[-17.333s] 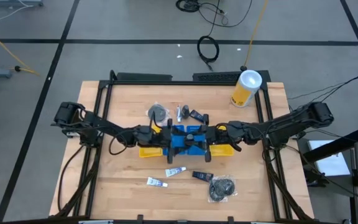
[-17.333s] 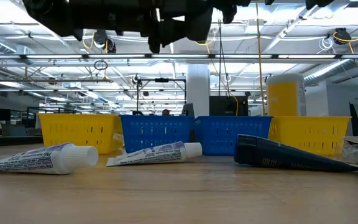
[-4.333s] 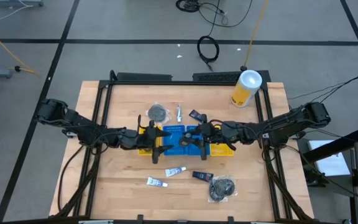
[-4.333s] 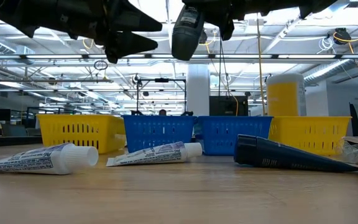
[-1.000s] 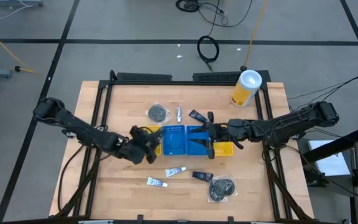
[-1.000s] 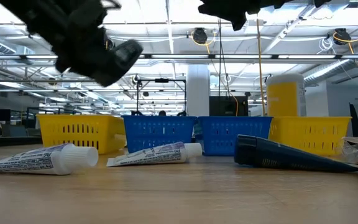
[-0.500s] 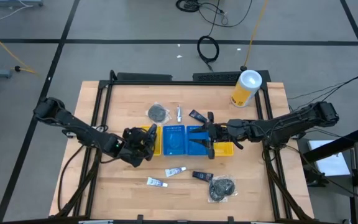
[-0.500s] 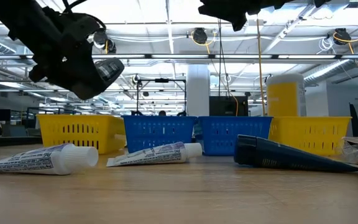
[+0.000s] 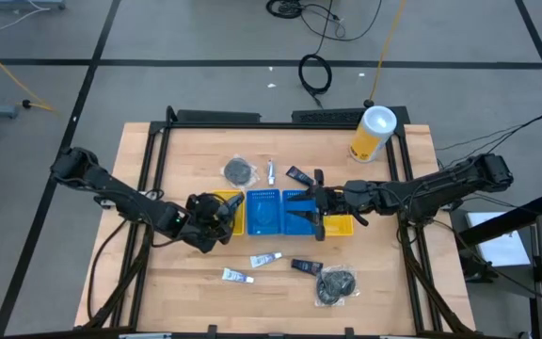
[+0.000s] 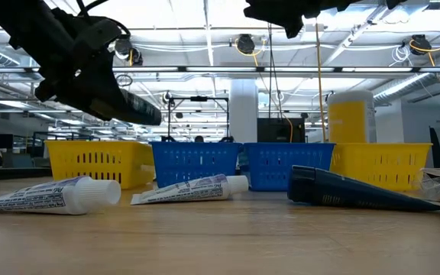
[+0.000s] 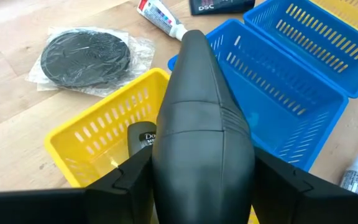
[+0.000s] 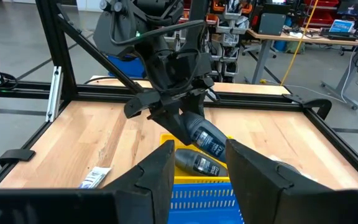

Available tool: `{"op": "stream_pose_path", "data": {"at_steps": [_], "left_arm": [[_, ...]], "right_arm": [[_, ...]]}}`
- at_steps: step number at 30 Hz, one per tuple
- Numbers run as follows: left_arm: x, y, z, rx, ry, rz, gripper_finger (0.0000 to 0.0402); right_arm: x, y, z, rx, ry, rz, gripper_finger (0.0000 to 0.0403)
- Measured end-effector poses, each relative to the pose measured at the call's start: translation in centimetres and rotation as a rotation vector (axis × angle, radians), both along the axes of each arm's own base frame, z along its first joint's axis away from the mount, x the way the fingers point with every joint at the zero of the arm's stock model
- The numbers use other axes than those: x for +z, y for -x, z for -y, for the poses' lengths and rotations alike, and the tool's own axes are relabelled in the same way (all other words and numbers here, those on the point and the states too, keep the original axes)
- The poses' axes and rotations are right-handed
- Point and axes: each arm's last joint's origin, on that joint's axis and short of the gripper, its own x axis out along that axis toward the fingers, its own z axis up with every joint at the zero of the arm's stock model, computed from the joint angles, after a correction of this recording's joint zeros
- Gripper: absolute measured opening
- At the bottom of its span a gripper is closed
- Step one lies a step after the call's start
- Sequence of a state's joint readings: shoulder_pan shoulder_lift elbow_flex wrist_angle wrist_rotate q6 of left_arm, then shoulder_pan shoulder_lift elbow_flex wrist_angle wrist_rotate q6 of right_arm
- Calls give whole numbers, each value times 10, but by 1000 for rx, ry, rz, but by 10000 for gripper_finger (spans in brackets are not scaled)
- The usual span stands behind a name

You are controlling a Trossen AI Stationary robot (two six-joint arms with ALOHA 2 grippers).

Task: Pick & Place Travel size toiletries
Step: Put the deodorant into the left yellow bin

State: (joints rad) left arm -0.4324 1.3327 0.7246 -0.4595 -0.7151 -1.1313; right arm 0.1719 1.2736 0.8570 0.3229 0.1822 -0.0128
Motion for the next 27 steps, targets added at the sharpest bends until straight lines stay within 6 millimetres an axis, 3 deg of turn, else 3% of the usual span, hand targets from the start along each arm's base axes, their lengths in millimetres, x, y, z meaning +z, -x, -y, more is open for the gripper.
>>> {"op": "stream_pose_path", "data": {"at_steps": [27], "left_arm": [[-3,3,0,-17,39,-57,214]], "right_arm": [[0,0,0,1,5,0,134]]}}
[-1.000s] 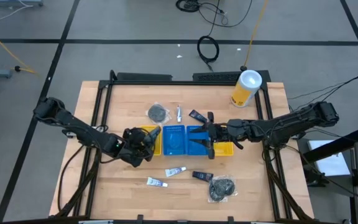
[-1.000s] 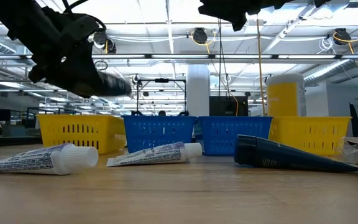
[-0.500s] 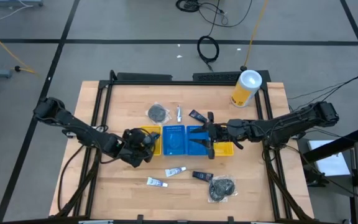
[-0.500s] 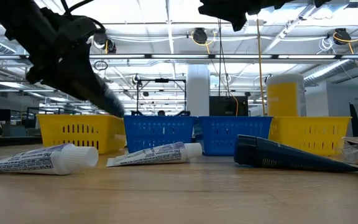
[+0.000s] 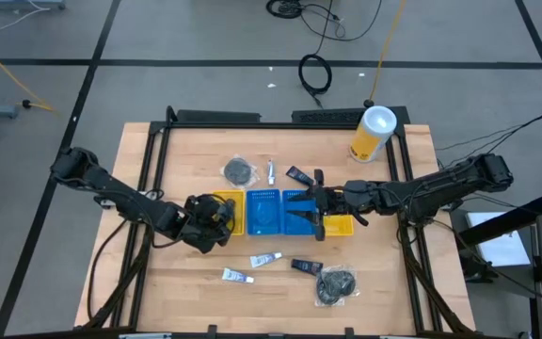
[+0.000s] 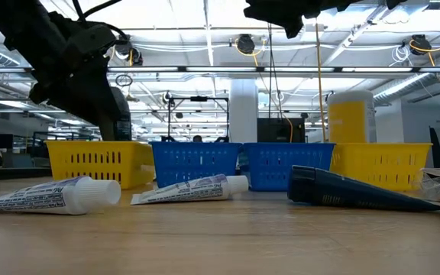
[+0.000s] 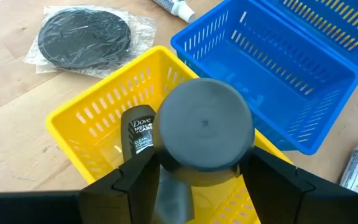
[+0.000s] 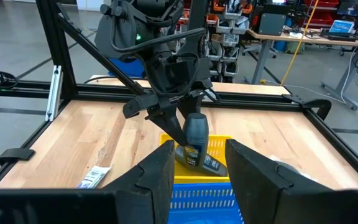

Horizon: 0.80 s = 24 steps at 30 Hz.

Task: Pick & Place Travel size toiletries
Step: Put the deodorant into the left yellow bin, then put the hairbrush into the right blue bin

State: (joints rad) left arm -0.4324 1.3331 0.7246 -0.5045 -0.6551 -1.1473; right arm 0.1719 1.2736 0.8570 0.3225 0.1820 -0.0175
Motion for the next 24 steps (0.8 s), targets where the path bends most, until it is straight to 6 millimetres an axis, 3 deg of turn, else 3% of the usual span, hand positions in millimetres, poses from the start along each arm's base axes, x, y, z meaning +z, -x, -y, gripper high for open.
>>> {"op": "stream_pose_path", "data": {"at_steps": [13,24], "left_arm": [[6,2,-2,22,-37,38,218],[13,4,-4,3,-58,60,280]], "right_arm": [[-1,0,0,1,3,-6,134],[-1,0,0,1,3,-7,134]]}}
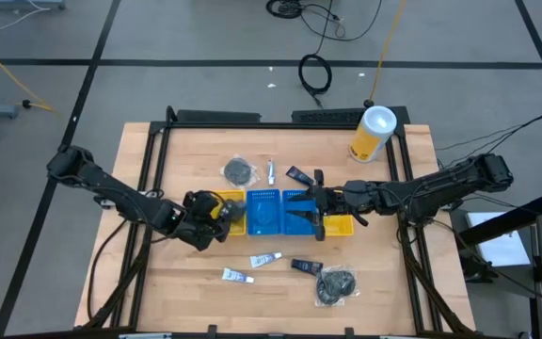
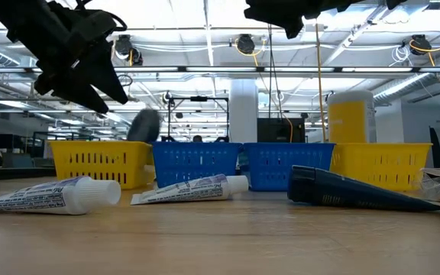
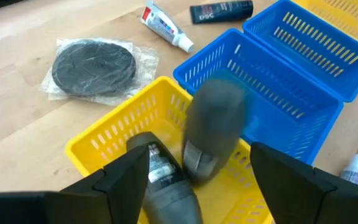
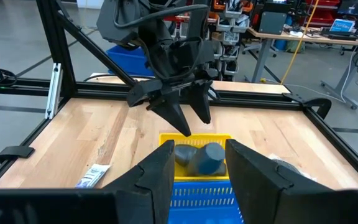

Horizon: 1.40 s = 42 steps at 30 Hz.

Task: Pick & Place Travel size toiletries
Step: Put the hairbrush into the right blue bin

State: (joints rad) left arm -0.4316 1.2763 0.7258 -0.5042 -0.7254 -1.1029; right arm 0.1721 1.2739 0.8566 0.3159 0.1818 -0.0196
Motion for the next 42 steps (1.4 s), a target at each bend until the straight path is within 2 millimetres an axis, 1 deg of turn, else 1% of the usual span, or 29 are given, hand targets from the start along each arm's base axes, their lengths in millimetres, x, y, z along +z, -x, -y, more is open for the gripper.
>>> {"op": "stream_pose_path", "data": {"at_steps": [3,8,13,17,22,27,35,40,42], "left_arm": [[0,0,0,5,-17,4,286],[1,0,-3,30,-61,18,281],[2,-4,-17,85,-131,8,274],[2,-9,-37,121,-153,-42,278],[-1,-14,-73,173,-70,-117,274],[-2,-14,-105,195,-28,-177,274],[0,-12,-150,186,58,-158,273],[0,-6,-172,195,85,-154,273],[-3,-5,-180,190,100,-164,273]], "right_arm": [[0,0,0,0,0,0,134],[0,0,0,0,0,-1,134],[0,0,0,0,0,-1,134],[-1,0,0,-1,-4,-10,134],[-1,0,0,-1,-5,-13,134],[-3,1,0,0,-3,-27,134],[-5,1,0,0,-11,-49,134],[-5,1,0,0,-11,-49,134],[-5,1,0,0,-11,-50,134]]}}
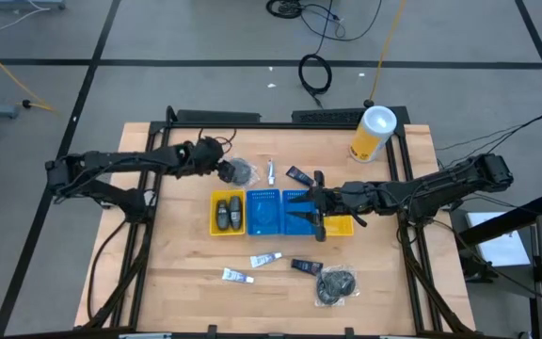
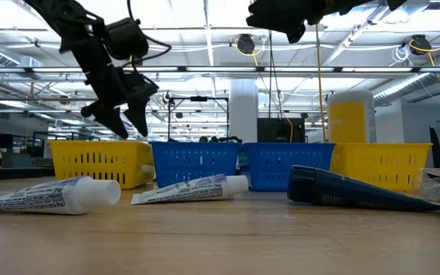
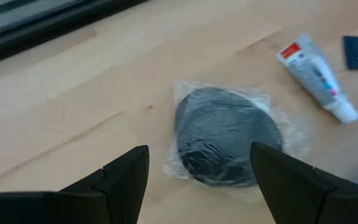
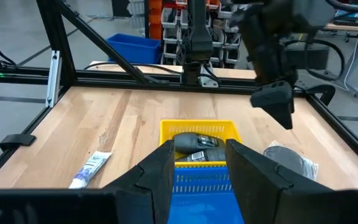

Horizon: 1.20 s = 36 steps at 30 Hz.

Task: Pick & Place Travel size toiletries
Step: Put the hairbrush into the right blue bin

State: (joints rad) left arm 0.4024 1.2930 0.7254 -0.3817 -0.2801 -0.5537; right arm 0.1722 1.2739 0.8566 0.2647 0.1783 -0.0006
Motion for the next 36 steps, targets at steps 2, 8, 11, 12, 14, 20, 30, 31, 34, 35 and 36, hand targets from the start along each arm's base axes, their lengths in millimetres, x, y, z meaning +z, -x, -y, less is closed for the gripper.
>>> {"op": "stream_pose_path", "data": {"at_steps": [2,8,11,12,14,20,30,31,34,35,36], "left_arm": [[-5,1,-7,4,30,-14,273],[-24,-5,-23,-25,86,-21,273],[-33,-10,-29,-34,105,-17,273],[-36,-12,-31,-47,109,-12,273],[-42,-15,-34,-62,118,-11,273],[-56,-16,-39,-60,139,-50,273],[-60,-18,-46,-113,211,17,273],[-60,-18,-47,-116,216,22,273],[-60,-16,-49,-114,223,21,273],[-60,-15,-50,-112,223,22,273],[-60,-15,-50,-112,224,23,273]], "right_arm": [[0,0,0,0,0,-1,134],[-1,0,0,-2,-11,-5,134],[-1,0,0,-2,-10,-11,134],[-1,0,0,-2,-10,-10,134],[-1,0,0,-2,-10,-10,134],[-2,0,0,-2,-9,-16,134],[-1,0,0,-2,-5,-15,134],[-1,0,0,-2,-5,-15,134],[-1,0,0,-1,-5,-15,134],[-1,0,0,-1,-5,-15,134],[-1,0,0,-1,-5,-15,134]]}}
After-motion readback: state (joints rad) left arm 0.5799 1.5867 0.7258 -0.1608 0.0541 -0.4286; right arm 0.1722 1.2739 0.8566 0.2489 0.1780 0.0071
